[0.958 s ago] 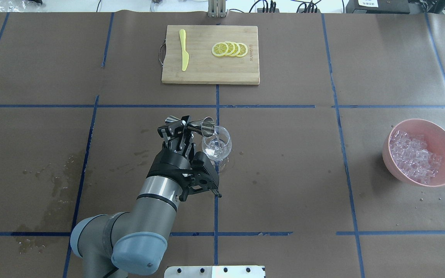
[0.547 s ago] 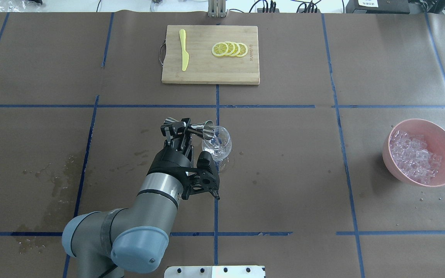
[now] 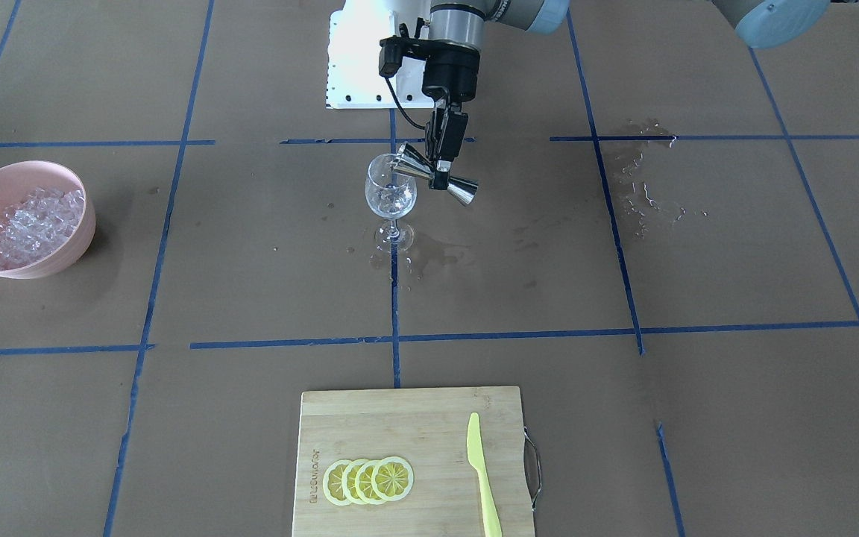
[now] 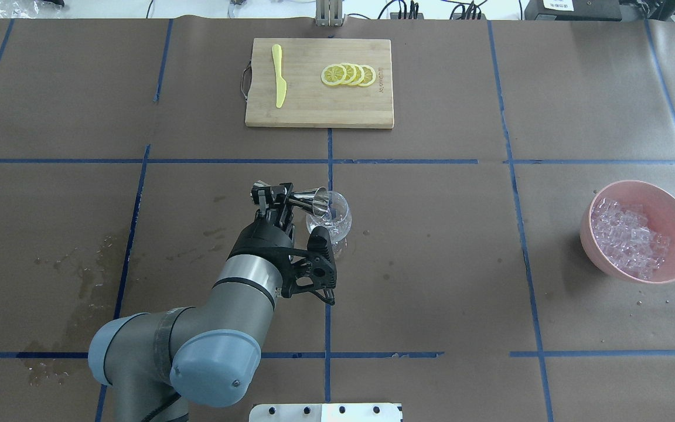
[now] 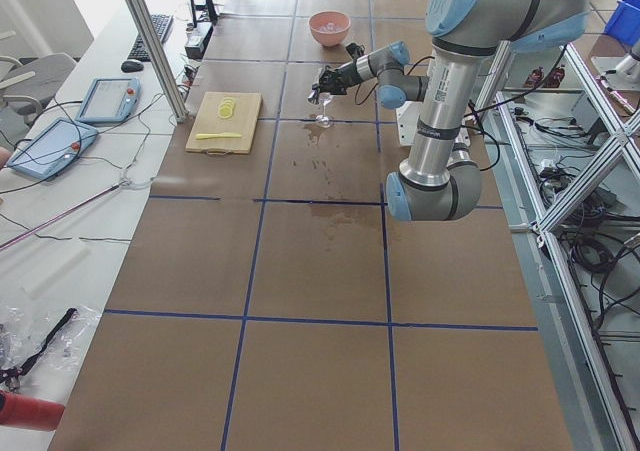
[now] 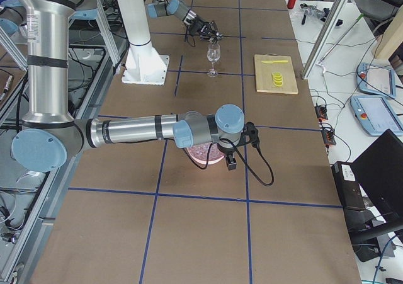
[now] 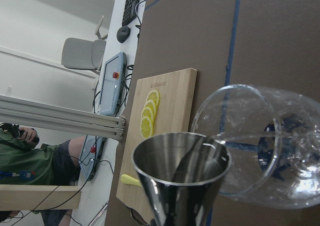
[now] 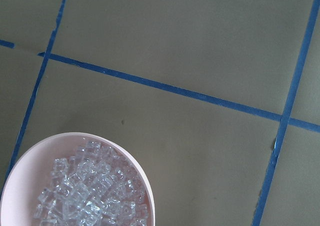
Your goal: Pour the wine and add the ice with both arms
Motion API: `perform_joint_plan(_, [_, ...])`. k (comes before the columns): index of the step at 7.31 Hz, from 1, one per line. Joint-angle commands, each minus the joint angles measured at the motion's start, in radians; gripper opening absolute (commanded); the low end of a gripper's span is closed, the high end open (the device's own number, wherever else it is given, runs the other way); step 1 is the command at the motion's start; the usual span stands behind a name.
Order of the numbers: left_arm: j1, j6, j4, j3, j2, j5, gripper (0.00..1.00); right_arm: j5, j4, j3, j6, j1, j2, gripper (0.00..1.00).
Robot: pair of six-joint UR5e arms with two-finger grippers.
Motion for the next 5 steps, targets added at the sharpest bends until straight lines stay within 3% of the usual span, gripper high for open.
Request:
perform_joint_plan(1, [-0.003, 0.008, 0.004, -0.012, -0.001, -0.006, 0.00, 0.000, 0.000, -0.001, 0.000, 0.000, -0.002, 1.00])
perform_joint_plan(5, [-0.015, 0.034, 0.164, -0.031, -0.030, -0.011, 0.00, 0.000, 0.000, -0.006, 0.000, 0.000, -0.002, 1.00])
